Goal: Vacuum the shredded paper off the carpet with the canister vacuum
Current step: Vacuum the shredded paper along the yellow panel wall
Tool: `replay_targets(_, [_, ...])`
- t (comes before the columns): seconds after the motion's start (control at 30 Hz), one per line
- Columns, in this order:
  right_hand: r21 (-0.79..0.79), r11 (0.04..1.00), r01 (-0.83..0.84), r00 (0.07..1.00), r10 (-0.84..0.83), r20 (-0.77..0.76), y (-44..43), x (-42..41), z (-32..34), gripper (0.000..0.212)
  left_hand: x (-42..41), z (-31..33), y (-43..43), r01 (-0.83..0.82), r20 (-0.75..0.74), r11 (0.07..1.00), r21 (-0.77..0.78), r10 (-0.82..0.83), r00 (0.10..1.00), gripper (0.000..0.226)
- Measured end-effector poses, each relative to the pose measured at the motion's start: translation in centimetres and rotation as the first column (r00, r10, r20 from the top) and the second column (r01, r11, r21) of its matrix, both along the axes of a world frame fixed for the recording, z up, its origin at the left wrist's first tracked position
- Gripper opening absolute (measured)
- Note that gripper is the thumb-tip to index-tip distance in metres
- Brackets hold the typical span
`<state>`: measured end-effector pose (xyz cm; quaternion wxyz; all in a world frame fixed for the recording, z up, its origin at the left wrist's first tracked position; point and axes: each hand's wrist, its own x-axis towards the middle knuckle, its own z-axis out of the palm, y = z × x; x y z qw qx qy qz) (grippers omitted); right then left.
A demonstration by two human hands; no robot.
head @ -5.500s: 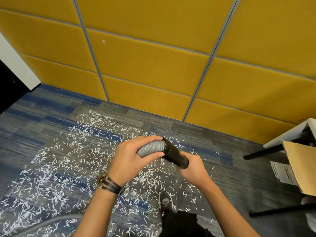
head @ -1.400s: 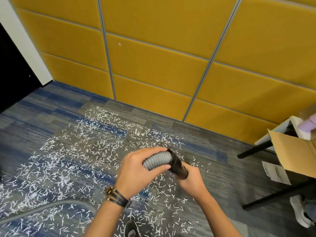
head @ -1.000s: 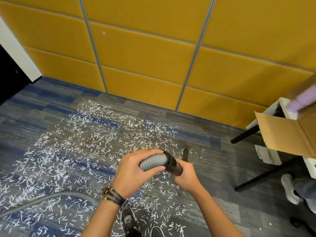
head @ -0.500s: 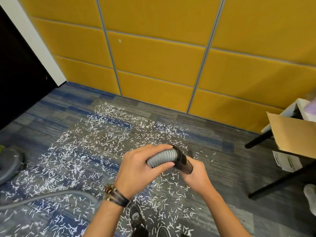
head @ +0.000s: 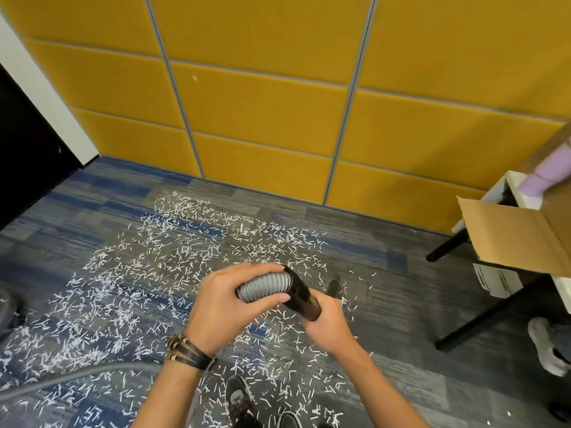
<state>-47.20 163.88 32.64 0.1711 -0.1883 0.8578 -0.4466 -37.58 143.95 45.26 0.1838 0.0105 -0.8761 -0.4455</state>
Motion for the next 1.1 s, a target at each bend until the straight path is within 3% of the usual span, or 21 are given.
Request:
replay_targets(0.17, [0.008,1.000,0.005,0.998,-0.005,-0.060,0.9,-1.2,1.4,0.021,-0.3,0.8,0.6,-0.047,-0.058,0.997,0.061,0.051,0.997,0.048])
replay_targets(0.53, [0.086,0.996,0.009,1.000,-0.009,-0.002,3.4,-0.7,-0.7,0.018,-0.7,-2.5,1.9,0.038,0.101,0.998,0.059,-0.044,0.994,0.047])
replay_targets(0.8, [0.104,0.994,0.041,0.995,-0.031,-0.096,5.9,-2.2,-0.4,0.022,-1.3,-2.2,4.1,0.006,0.061,0.998,0.058,-0.009,0.998,0.043])
replay_targets(1.1, [0.168,0.985,0.034,0.999,-0.027,-0.043,7.8,-4.0,-2.3,0.026,-2.9,-5.0,6.1,0.074,0.245,0.997,0.021,-0.077,0.966,0.048])
